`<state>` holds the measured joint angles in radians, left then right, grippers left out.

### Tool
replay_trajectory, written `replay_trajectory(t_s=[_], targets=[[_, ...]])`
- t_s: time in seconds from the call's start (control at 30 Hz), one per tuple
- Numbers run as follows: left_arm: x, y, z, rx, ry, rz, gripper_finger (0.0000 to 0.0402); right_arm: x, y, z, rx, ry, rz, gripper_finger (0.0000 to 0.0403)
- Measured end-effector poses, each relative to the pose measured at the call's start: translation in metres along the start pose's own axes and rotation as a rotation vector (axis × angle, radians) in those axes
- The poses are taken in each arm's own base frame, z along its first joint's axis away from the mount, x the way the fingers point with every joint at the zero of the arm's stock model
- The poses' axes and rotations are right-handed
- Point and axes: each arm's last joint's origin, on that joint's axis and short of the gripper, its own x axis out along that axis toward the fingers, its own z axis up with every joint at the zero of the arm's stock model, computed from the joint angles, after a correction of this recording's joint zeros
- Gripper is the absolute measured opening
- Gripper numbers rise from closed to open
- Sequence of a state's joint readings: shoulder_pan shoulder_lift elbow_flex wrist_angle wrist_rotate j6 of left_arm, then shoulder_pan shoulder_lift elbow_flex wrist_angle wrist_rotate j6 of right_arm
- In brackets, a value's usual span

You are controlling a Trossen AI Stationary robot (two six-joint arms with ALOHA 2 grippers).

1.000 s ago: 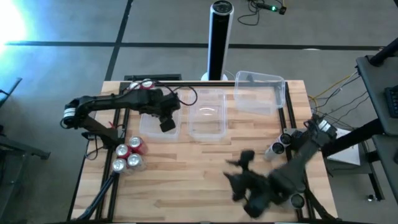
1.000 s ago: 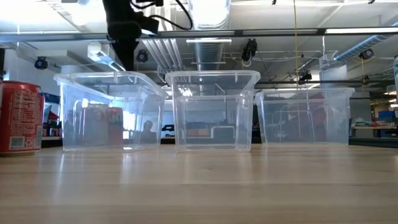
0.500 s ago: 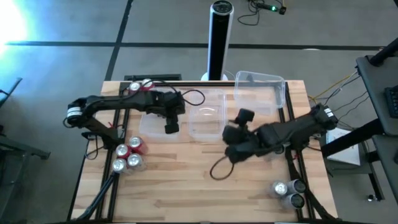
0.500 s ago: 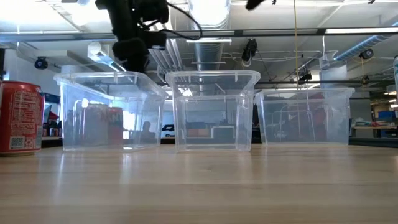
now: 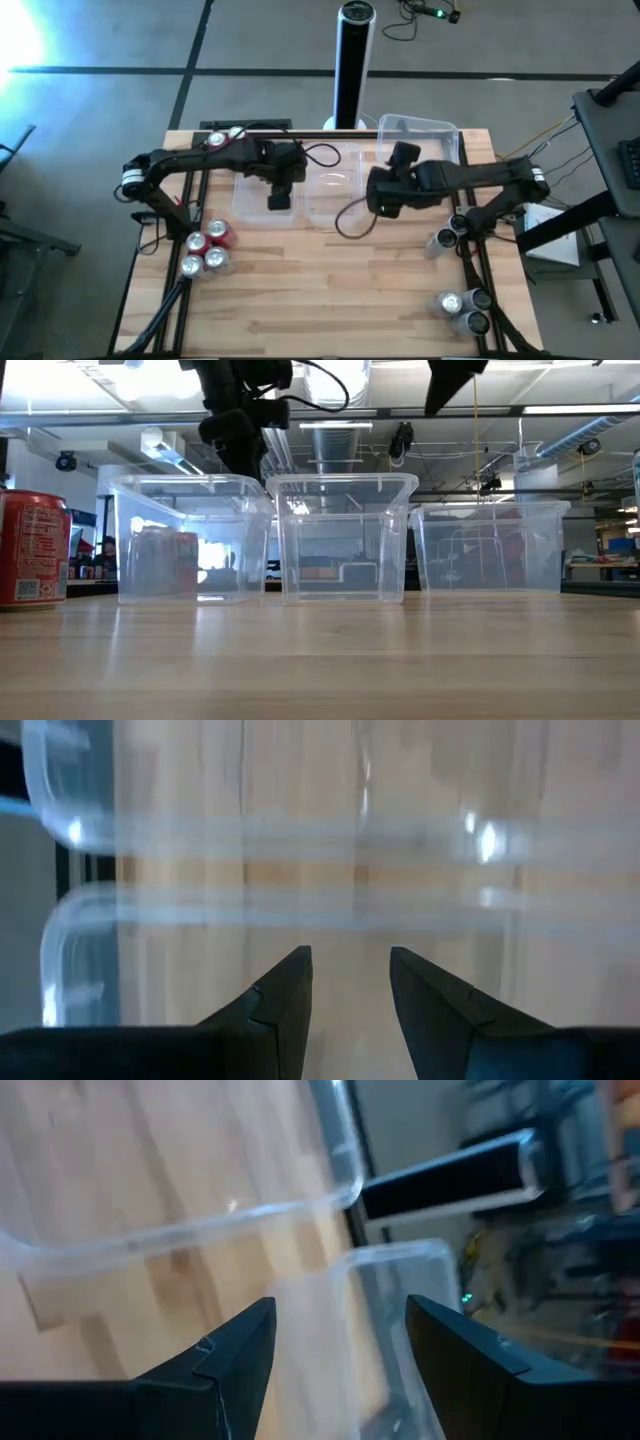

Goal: Sort soda cans
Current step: Adjust the transparent bins to align them on the table

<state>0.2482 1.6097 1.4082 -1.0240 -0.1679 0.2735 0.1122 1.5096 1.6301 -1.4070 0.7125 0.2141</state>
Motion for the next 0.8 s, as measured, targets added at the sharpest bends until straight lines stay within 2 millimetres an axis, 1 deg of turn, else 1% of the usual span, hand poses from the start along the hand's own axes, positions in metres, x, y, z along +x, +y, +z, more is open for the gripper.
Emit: replay_trajectory(t_s=[0.13, 0.27, 0.37, 0.43, 0.53, 0.63, 0.7, 0.8], targets=[[-0.012, 0.002, -0.003, 0.008, 0.08, -0.013, 0.0121, 0.02, -0.017, -0.004, 0.021, 0.087, 0.077, 0.0219], [-0.02, 0.003, -0.006, 0.006, 0.021, -0.019, 0.0121, 0.046, -0.042, -0.009, 0.01, 0.178, 0.14, 0.0219], [-0.02, 0.004, -0.015, 0.001, 0.016, -0.032, 0.0121, 0.061, -0.061, -0.013, 0.018, 0.217, 0.26, 0.0219], [-0.023, 0.004, -0.021, -0.012, -0.03, -0.055, 0.0121, 0.069, -0.073, -0.017, 0.048, 0.23, 0.347, 0.0219], [-0.033, 0.001, -0.03, -0.035, -0.164, -0.108, 0.0121, 0.08, -0.09, -0.025, 0.101, 0.242, 0.47, 0.0219], [-0.037, -0.003, -0.038, -0.042, -0.315, -0.13, 0.0121, 0.094, -0.101, -0.035, 0.141, 0.278, 0.505, 0.0219], [-0.039, -0.005, -0.043, -0.058, -0.427, -0.112, 0.0121, 0.103, -0.105, -0.042, 0.165, 0.314, 0.503, 0.0219], [-0.04, -0.007, -0.051, -0.099, -0.584, -0.075, 0.0121, 0.117, -0.102, -0.053, 0.168, 0.379, 0.512, 0.0219]])
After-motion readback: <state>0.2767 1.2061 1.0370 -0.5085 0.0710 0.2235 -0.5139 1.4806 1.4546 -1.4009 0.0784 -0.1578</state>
